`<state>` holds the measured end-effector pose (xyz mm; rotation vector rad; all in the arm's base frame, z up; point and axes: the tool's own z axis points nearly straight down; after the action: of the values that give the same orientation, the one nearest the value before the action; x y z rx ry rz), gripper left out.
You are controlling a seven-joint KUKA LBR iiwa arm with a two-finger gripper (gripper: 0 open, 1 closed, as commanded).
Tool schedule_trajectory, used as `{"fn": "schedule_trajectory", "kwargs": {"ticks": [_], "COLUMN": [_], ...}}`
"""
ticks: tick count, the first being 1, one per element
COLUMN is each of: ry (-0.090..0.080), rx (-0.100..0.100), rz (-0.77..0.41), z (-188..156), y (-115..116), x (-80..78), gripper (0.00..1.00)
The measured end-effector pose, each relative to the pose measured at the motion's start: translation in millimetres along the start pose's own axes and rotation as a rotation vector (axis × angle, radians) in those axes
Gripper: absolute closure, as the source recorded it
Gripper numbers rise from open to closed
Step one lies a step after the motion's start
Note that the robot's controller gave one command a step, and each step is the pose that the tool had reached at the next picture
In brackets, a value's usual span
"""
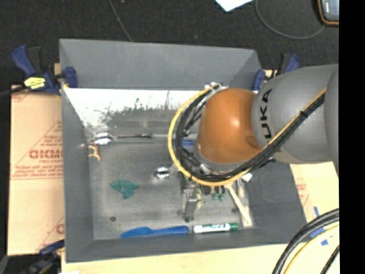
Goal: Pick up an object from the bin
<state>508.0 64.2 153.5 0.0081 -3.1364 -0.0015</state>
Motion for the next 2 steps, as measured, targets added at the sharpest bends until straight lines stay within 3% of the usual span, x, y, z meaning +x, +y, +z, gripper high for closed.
{"fn": "schedule_trajectory", "kwargs": {"ticks": [1, 2], "ry": [-0.007, -0.011], "rx": [-0.001, 0.001], "rz": [0.004, -0.327], "z": [-3.5, 82.6], "y": [-0.2, -26.0], "x": [-1.9, -97.4], "gripper": [0.00, 0.00]}}
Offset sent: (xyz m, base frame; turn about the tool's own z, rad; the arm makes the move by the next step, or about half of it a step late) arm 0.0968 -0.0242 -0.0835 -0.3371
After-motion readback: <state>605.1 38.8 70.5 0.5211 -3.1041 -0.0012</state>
